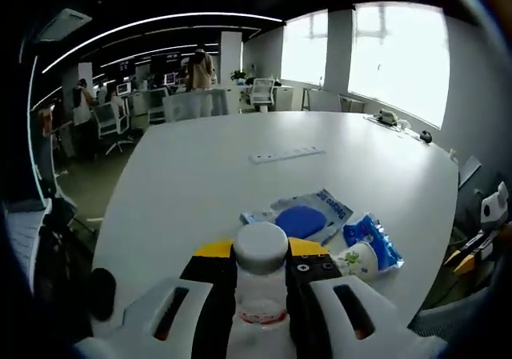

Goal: Arrange the tabletop items into an orderly group along one side of the table until the central work area is clear of visible clutter.

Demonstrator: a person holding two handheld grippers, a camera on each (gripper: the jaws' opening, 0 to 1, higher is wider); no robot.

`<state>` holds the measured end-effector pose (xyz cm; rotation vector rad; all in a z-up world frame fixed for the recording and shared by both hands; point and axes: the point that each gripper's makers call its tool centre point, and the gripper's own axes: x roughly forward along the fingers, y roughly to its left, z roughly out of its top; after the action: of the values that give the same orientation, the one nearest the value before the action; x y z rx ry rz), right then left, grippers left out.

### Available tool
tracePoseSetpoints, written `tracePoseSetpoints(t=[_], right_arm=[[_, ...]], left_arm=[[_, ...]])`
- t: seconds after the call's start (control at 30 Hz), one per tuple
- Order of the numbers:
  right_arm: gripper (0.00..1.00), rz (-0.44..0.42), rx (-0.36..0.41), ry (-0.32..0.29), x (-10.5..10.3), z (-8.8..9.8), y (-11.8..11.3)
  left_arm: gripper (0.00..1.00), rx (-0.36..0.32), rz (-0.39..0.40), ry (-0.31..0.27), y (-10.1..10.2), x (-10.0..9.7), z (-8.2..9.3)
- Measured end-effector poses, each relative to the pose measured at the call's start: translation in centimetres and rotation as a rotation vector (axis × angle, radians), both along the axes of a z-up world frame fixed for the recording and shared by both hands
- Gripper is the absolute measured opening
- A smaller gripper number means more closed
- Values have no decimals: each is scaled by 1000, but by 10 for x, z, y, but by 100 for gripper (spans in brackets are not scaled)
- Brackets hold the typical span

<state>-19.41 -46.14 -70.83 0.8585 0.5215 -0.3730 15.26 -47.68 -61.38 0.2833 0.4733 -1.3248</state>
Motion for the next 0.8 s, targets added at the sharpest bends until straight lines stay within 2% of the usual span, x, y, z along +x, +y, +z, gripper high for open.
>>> tracePoseSetpoints(t=[0.13, 0.23, 0.37, 0.57, 0.8], right_arm=[[30, -18, 10, -4, -1, -1, -3], [30, -23, 13, -6, 0, -1, -3], [30, -20, 12, -6, 1, -1, -4], [30, -29, 14, -4, -1, 0, -5], [30, -54, 19, 3, -6, -1, -7]], left_arm=[[20, -10, 11, -7, -9, 11, 11], [20, -22, 33, -34, -20, 26, 24], [20, -48, 91, -33, -34, 50, 39], [21, -61, 194, 11, -52, 84, 47], [21, -37, 232, 6, -78, 109, 49]])
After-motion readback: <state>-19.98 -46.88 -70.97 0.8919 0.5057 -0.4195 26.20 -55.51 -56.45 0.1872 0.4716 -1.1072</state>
